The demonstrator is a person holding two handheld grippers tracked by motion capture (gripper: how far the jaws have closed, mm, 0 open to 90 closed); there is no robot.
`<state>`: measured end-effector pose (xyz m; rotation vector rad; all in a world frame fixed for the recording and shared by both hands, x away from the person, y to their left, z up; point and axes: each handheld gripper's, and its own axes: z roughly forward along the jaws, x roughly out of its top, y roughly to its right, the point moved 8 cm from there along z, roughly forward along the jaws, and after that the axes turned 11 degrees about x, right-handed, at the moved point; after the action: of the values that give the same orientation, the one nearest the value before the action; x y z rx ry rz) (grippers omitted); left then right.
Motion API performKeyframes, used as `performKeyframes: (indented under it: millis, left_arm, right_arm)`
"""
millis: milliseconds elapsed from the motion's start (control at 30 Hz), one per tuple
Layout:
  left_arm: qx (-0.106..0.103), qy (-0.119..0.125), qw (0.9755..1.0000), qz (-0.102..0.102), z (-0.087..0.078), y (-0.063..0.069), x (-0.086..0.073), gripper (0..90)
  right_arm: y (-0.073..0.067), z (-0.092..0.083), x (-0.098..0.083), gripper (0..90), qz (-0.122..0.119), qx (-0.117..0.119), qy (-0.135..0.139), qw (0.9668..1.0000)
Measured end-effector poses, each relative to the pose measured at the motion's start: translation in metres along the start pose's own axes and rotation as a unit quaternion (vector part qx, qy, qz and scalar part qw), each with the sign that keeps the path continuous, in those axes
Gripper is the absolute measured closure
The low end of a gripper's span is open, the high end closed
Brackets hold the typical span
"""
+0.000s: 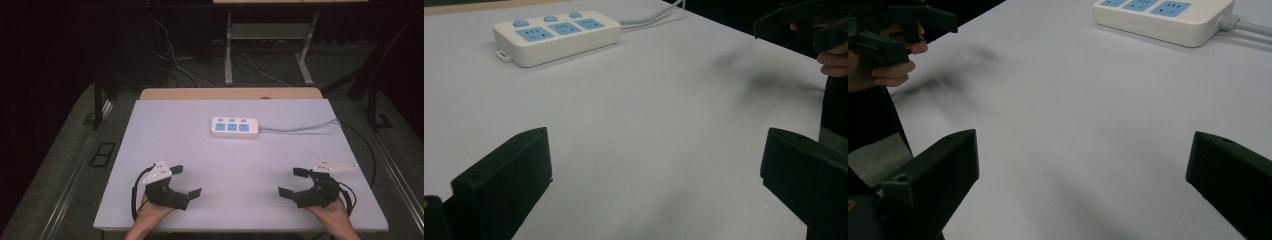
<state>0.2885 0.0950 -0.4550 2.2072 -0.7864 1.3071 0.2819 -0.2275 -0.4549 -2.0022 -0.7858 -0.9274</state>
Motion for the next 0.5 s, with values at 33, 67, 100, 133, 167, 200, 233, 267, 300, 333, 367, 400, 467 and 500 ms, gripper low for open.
performKeyframes:
  millis: [33, 67, 100, 133, 167, 200, 233, 267, 300, 333, 367, 400, 467, 500]
  left_arm:
    - [0.0, 0.0, 1.0, 0.0, -0.0002, -0.0003, -0.0001, 0.0]
    - [0.0, -0.001, 1.0, 0.0, -0.0003, -0.0006, -0.0003, 0.0]
    - [0.002, -0.001, 1.0, -0.002, -0.0003, -0.0009, -0.0004, 0.0]
    - [0.002, -0.001, 1.0, -0.003, -0.0003, -0.0014, -0.0006, 0.0]
    - [0.003, -0.001, 1.0, -0.003, -0.0004, -0.0019, -0.0006, 0.0]
    - [0.002, -0.001, 1.0, -0.005, -0.0004, -0.0022, -0.0006, 0.0]
    - [0.004, -0.001, 1.0, -0.006, -0.0004, -0.0027, -0.0006, 0.0]
    - [0.004, -0.001, 1.0, -0.006, -0.0004, -0.0027, -0.0006, 0.0]
    - [0.003, -0.001, 1.0, -0.007, -0.0003, -0.0032, -0.0007, 0.0]
    - [0.003, -0.002, 1.0, -0.007, -0.0003, -0.0036, -0.0009, 0.0]
    - [0.003, -0.002, 1.0, -0.008, -0.0001, -0.0039, -0.001, 0.0]
    - [0.003, -0.002, 1.0, -0.008, -0.0001, -0.0039, -0.001, 0.0]
    - [0.004, -0.002, 0.9999, -0.01, 0.0001, -0.0045, -0.0014, 0.0]
    - [0.003, -0.002, 0.9999, -0.011, 0.0001, -0.0046, -0.0014, 0.0]
  right_arm:
    - [-0.0002, 0.0001, 0.0, 0.3, 0.0, 0.0, 0.0, 1.0]
    - [-0.0008, 0.0004, 0.0, 0.3, -0.001, 0.001, -0.001, 1.0]
    - [-0.001, 0.0005, 0.0, 0.3, -0.001, 0.001, -0.001, 1.0]
    - [-0.0012, 0.0007, -0.0001, 0.3, -0.002, 0.0, -0.002, 1.0]
    - [-0.0014, 0.0008, -0.0003, 0.3, -0.002, 0.0, -0.002, 1.0]
    - [-0.0014, 0.0009, -0.0003, 0.3, -0.003, 0.0, -0.003, 1.0]
    - [-0.0014, 0.0009, -0.0003, 0.3, -0.005, -0.001, -0.003, 1.0]
    - [-0.0015, 0.001, -0.0004, 0.3, -0.005, -0.001, -0.004, 1.0]
    - [-0.0017, 0.0011, -0.0005, 0.3, -0.005, 0.0, -0.005, 1.0]
    - [-0.0018, 0.0013, -0.0007, 0.3, -0.004, 0.001, -0.005, 1.0]
    - [-0.002, 0.0015, -0.0008, 0.3, -0.004, 0.001, -0.006, 1.0]
    - [-0.0023, 0.0017, -0.0009, 0.3, -0.004, 0.002, -0.006, 1.0]
    - [-0.0027, 0.0021, -0.0013, 0.3, -0.005, 0.003, -0.008, 1.0]
    - [-0.003, 0.0023, -0.0015, 0.3, -0.005, 0.004, -0.01, 0.9999]
